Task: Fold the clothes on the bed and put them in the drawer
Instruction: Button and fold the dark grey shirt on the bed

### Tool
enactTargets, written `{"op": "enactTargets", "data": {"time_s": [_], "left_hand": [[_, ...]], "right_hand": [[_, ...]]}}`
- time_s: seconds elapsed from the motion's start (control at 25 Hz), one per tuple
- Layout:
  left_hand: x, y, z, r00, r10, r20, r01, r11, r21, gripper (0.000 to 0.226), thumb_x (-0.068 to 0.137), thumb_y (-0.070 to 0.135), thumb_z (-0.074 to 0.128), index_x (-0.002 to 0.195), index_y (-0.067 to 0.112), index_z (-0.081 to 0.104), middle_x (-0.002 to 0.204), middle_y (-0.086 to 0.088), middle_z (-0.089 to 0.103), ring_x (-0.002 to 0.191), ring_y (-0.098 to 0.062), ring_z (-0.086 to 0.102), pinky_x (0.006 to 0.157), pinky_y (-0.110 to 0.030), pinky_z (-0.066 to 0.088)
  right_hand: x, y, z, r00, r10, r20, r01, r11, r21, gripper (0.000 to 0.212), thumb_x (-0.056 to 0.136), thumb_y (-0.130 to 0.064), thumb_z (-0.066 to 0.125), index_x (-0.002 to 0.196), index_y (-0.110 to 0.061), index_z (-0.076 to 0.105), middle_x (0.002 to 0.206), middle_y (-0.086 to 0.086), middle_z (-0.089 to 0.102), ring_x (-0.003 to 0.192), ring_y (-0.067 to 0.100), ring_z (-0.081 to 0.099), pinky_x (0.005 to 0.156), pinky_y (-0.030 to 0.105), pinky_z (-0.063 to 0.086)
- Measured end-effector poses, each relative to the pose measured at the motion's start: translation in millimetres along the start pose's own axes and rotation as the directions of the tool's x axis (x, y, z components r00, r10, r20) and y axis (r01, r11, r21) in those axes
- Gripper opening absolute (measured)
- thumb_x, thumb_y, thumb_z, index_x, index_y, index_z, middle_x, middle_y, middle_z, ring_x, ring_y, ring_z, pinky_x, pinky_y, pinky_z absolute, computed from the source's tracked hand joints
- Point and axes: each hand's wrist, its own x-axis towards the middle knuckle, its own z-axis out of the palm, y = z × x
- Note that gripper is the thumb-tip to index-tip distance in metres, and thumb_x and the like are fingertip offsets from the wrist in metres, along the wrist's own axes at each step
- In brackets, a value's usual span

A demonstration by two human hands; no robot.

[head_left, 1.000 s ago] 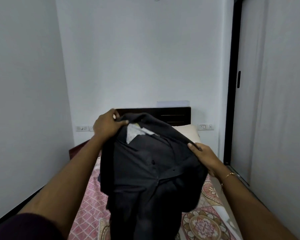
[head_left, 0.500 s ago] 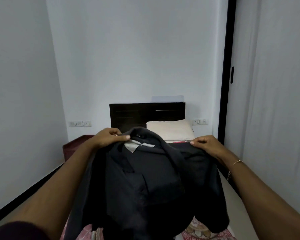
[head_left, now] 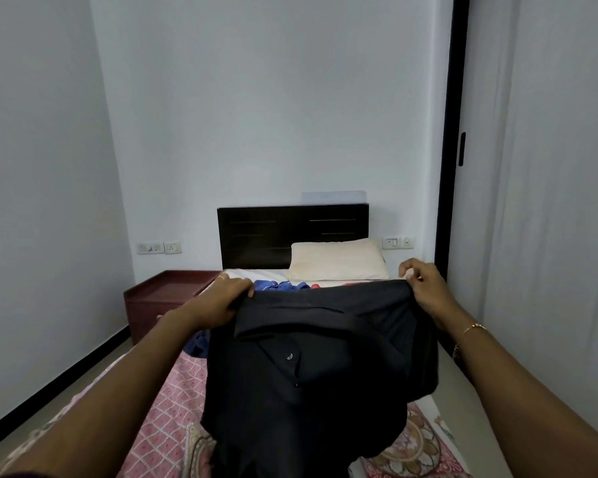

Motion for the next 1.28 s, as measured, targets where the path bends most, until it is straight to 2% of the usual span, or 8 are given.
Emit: {"op": "enactTargets", "data": {"time_s": [0.16, 0.36, 0.52, 0.68, 0.84, 0.92, 1.08, 1.28], "left_hand": [[-5, -8, -14, 0.971, -0.196, -0.139, 0.128, 0.913, -0.388, 0.023, 0.089, -0.001, 0.054, 0.079, 0.019, 0.059, 0.079, 0.002, 0.062, 0.078, -0.018, 0.054, 0.069, -0.011, 0.036], [0, -7, -16, 0.927, -0.318, -0.197, 0.221, 0.889, -0.4, 0.021, 0.095, 0.004, 0.047, 0.098, -0.001, 0.067, 0.093, -0.007, 0.064, 0.086, -0.017, 0.054, 0.066, -0.015, 0.036], [1, -5, -20, 0.797, -0.491, -0.351, 0.256, 0.801, -0.54, 0.024, 0.097, 0.008, 0.043, 0.092, 0.002, 0.065, 0.091, -0.009, 0.063, 0.086, -0.019, 0.052, 0.066, -0.018, 0.035], [11, 19, -29, 0.665, -0.591, -0.457, 0.178, 0.719, -0.672, 0.023, 0.096, 0.012, 0.044, 0.091, 0.004, 0.065, 0.089, -0.005, 0.062, 0.084, -0.018, 0.053, 0.067, -0.019, 0.038], [12, 25, -39, 0.884, -0.294, -0.363, 0.218, 0.947, -0.238, 0.032, 0.09, 0.041, 0.049, 0.082, 0.015, 0.066, 0.075, 0.001, 0.063, 0.074, -0.019, 0.057, 0.065, -0.028, 0.037], [9, 28, -40, 0.896, -0.211, -0.389, 0.171, 0.976, -0.136, 0.045, 0.089, 0.049, 0.042, 0.076, 0.012, 0.063, 0.068, 0.001, 0.06, 0.069, -0.02, 0.056, 0.061, -0.028, 0.034], [18, 60, -52, 0.634, -0.373, -0.677, 0.198, 0.925, -0.324, 0.036, 0.099, 0.032, 0.041, 0.071, 0.01, 0.045, 0.069, -0.009, 0.054, 0.071, -0.031, 0.053, 0.06, -0.032, 0.029], [44, 106, -117, 0.273, -0.581, -0.767, -0.084, 0.78, -0.62, 0.025, 0.098, 0.014, 0.039, 0.073, 0.014, 0.043, 0.073, -0.019, 0.055, 0.075, -0.036, 0.051, 0.061, -0.031, 0.03]], "right_hand": [[-10, -6, -3, 0.986, -0.073, 0.15, 0.097, 0.982, -0.165, 0.011, 0.076, -0.023, 0.075, 0.07, -0.028, 0.068, 0.093, -0.01, 0.036, 0.098, 0.008, 0.035, 0.09, 0.023, 0.026], [-9, -4, 6, 0.901, -0.255, 0.352, 0.431, 0.627, -0.649, 0.023, 0.086, -0.035, 0.062, 0.106, -0.028, 0.071, 0.114, 0.003, 0.045, 0.106, 0.024, 0.038, 0.093, 0.039, 0.036], [2, -14, 11, 0.97, -0.038, 0.241, 0.182, 0.774, -0.607, 0.03, 0.096, -0.033, 0.046, 0.106, -0.012, 0.065, 0.113, -0.002, 0.049, 0.111, 0.021, 0.041, 0.089, 0.038, 0.033], [14, -40, 11, 0.989, -0.052, -0.141, 0.004, 0.948, -0.317, 0.034, 0.099, -0.016, 0.038, 0.087, 0.008, 0.059, 0.098, 0.026, 0.062, 0.093, 0.035, 0.056, 0.066, 0.033, 0.029], [22, -59, 4, 0.958, 0.13, -0.255, -0.188, 0.958, -0.215, 0.037, 0.101, -0.016, 0.031, 0.107, 0.009, 0.058, 0.118, 0.028, 0.057, 0.11, 0.039, 0.051, 0.084, 0.034, 0.037], [22, -62, -3, 0.947, 0.123, -0.295, -0.179, 0.969, -0.171, 0.036, 0.101, -0.018, 0.032, 0.091, 0.003, 0.058, 0.108, 0.025, 0.059, 0.101, 0.037, 0.053, 0.078, 0.034, 0.036], [19, -89, -7, 0.922, 0.105, -0.372, -0.089, 0.994, 0.061, 0.038, 0.1, -0.024, 0.032, 0.068, -0.007, 0.043, 0.074, 0.006, 0.05, 0.08, 0.023, 0.045, 0.068, 0.028, 0.03], [20, -166, -22, 0.831, -0.032, -0.555, 0.208, 0.944, 0.256, 0.038, 0.102, -0.022, 0.032, 0.07, -0.007, 0.046, 0.067, -0.001, 0.045, 0.075, 0.017, 0.042, 0.061, 0.027, 0.028]]}}
